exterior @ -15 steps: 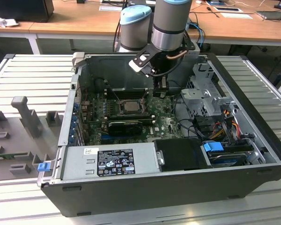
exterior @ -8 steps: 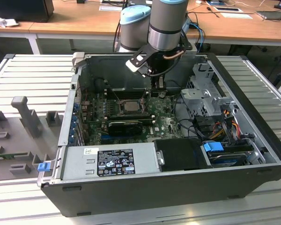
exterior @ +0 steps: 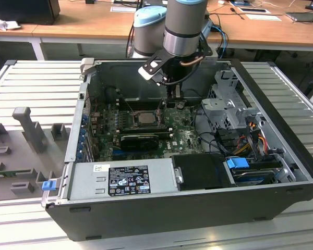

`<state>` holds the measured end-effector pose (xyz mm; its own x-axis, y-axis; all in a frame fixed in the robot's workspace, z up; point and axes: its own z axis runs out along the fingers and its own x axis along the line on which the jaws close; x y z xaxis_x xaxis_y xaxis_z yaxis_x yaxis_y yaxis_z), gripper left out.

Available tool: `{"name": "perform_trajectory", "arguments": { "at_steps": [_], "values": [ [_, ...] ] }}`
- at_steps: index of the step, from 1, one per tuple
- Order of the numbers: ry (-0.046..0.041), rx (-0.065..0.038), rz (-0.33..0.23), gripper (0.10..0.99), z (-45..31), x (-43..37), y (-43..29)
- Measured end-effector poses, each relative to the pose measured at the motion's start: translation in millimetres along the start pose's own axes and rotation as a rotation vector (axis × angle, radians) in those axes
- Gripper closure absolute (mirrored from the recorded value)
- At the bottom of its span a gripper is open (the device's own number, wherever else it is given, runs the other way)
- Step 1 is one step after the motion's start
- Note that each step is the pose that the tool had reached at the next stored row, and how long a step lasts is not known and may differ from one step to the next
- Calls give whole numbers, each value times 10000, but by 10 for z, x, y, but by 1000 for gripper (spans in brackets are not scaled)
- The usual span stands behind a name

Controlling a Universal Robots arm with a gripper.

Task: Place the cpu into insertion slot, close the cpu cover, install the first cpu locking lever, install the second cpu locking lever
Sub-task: 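Close the cpu cover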

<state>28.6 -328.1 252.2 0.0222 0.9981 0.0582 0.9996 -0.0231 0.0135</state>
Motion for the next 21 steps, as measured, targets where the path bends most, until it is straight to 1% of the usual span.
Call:
{"name": "perform_trajectory", "arguments": {
  "at_steps": [6, 7, 10, 12, 13, 14, 16, 19, 21],
  "values": [
    [0, 0, 0, 980, -1, -2, -74],
    [0, 0, 0, 980, -2, -3, -109],
    [0, 0, 0, 980, -2, -4, -163],
    [1, 0, -1, 980, -2, -5, -225],
    [1, 0, -14, 980, 21, -6, -246],
    [4, 8, -145, 980, 61, -9, -260],
    [8, 18, -308, 980, 110, -13, -282],
    [23, 22, -344, 980, 122, -15, -336],
    [29, 21, -346, 980, 123, -16, -391]
  ]
}}
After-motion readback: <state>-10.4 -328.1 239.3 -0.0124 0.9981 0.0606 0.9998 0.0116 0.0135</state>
